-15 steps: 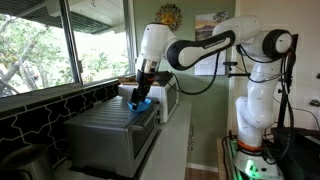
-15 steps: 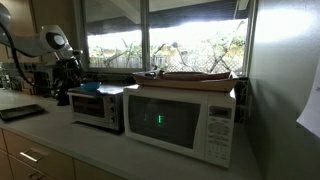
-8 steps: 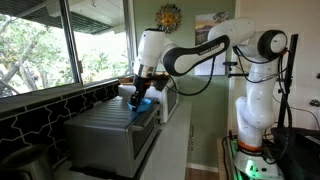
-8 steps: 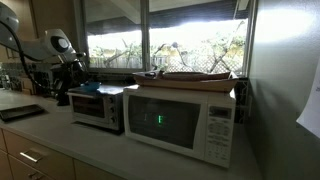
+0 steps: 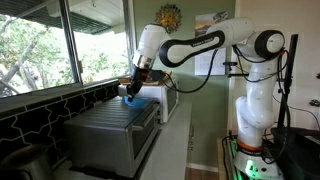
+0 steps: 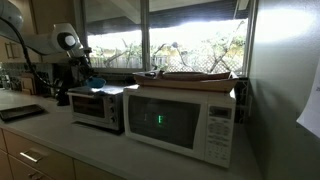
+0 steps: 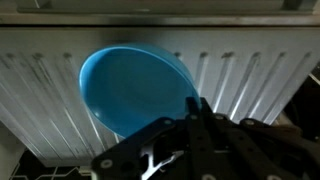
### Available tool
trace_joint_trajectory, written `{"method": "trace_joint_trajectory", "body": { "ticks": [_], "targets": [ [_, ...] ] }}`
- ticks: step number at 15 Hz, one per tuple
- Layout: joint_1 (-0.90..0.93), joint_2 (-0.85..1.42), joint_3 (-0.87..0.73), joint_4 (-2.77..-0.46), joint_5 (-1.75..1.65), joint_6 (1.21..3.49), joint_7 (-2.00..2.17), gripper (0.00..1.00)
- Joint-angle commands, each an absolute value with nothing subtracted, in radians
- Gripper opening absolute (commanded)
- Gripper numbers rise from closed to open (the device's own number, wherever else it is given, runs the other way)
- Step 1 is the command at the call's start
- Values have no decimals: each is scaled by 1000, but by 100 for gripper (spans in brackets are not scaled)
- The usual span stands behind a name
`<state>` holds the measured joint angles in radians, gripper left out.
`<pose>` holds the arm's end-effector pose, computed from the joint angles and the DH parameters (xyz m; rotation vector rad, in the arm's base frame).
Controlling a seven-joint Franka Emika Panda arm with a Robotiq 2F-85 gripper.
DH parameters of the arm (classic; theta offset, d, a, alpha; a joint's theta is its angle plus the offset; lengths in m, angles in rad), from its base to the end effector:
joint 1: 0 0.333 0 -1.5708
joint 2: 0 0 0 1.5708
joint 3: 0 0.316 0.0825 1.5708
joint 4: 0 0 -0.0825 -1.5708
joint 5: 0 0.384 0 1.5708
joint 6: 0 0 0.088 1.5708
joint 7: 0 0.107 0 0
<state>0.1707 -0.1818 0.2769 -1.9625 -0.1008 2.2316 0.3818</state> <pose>0.4875 0.2426 0.5977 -3.0061 -0.1755 -0.7083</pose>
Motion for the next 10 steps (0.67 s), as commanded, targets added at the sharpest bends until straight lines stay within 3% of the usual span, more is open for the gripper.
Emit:
{"method": "trace_joint_trajectory", "body": {
  "ticks": [1,8,10],
  "targets": [
    [185,-205,209,-1956,100,2265,237,3],
    [172,-183,238,-1942,21,2254,292,4],
    [181,-204,210,-1979,141,2318,275,1]
  ]
}}
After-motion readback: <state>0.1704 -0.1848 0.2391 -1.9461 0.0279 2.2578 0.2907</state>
